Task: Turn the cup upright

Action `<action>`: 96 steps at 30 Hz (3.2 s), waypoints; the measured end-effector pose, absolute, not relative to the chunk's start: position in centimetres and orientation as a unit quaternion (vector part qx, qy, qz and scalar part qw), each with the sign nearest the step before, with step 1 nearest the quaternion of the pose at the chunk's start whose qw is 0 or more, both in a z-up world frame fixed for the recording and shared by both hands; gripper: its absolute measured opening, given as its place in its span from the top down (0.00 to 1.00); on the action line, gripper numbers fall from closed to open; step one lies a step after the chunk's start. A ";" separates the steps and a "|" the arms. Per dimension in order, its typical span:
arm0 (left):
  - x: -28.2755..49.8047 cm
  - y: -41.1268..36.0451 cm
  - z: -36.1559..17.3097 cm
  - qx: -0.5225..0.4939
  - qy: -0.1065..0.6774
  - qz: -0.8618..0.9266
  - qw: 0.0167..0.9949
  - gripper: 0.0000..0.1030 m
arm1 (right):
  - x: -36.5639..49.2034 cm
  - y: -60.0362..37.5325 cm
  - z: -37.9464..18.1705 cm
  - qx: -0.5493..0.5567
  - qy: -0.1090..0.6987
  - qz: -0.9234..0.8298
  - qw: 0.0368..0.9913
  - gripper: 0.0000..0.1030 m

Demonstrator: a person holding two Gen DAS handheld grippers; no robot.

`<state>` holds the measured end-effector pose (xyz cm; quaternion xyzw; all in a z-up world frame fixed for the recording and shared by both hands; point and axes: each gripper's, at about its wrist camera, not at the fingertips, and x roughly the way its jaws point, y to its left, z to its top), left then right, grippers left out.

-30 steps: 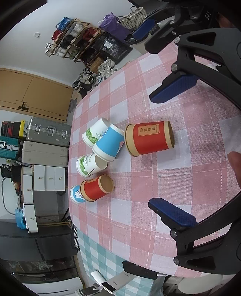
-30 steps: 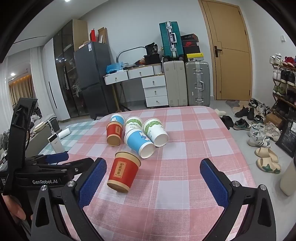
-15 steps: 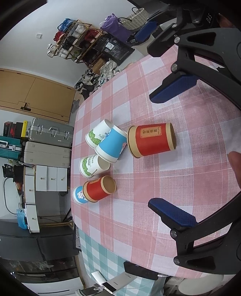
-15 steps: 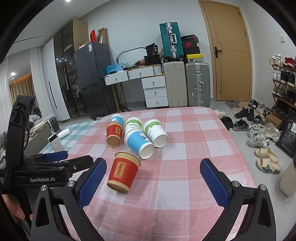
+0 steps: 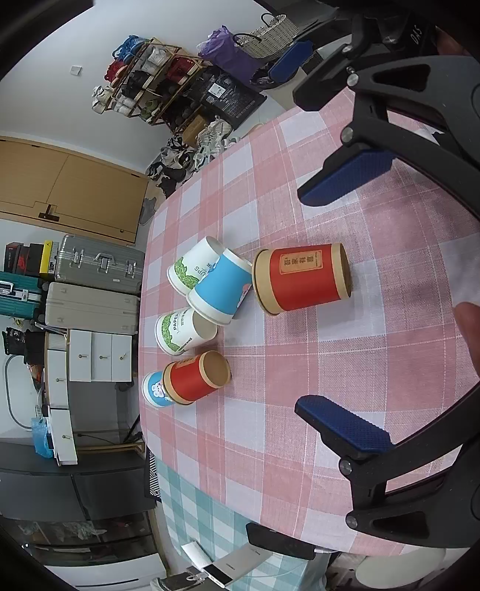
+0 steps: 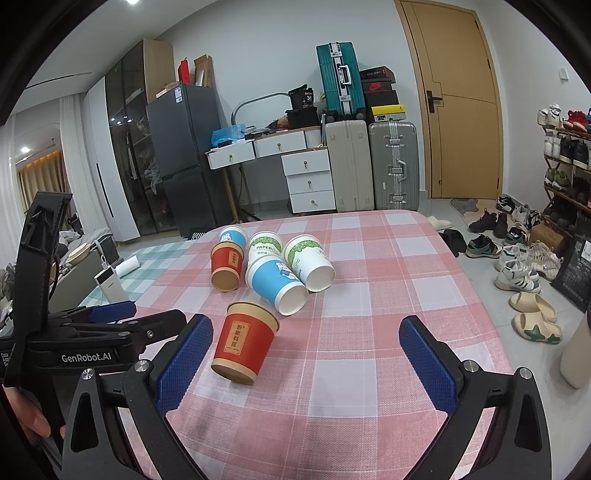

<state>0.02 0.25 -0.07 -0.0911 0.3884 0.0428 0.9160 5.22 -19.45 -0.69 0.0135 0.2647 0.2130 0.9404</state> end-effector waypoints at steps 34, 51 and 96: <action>16.2 -0.6 -8.5 -0.128 0.585 -0.004 0.801 0.01 | 12.7 -23.1 -5.6 0.080 0.327 0.200 0.920 0.00; 16.4 -1.5 -9.9 -0.145 0.619 -0.042 0.771 0.40 | 12.2 -23.3 -5.3 0.089 0.326 0.203 0.919 0.00; 0.5 3.6 -8.5 -0.125 0.606 -0.012 0.785 0.39 | 3.6 -18.1 -3.7 0.046 0.325 0.238 0.914 0.00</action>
